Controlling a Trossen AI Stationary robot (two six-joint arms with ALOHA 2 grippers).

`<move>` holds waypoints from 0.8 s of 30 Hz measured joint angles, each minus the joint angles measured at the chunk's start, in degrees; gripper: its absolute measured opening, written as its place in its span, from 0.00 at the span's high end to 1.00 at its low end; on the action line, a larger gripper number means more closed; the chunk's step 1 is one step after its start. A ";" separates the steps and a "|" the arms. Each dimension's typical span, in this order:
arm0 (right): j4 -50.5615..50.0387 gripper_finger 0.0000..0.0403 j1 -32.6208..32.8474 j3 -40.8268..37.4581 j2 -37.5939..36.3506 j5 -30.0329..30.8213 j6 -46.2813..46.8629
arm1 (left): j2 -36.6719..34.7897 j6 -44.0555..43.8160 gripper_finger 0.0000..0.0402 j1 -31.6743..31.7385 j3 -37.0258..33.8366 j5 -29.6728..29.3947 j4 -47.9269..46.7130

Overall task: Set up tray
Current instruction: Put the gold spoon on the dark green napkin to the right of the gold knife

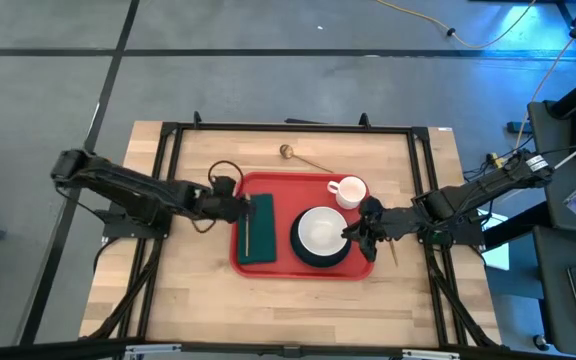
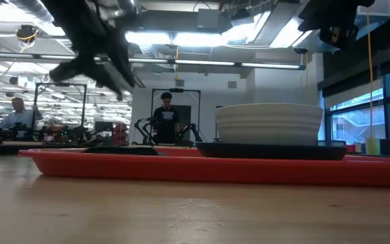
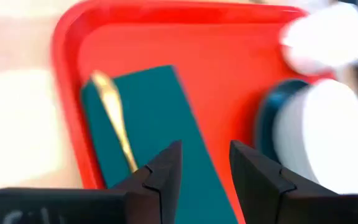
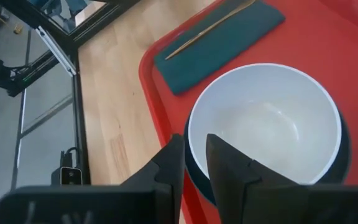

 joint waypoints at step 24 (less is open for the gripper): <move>16.79 0.82 -5.39 0.00 0.00 12.91 0.84 | -9.74 46.14 0.68 -0.90 0.07 -0.24 1.48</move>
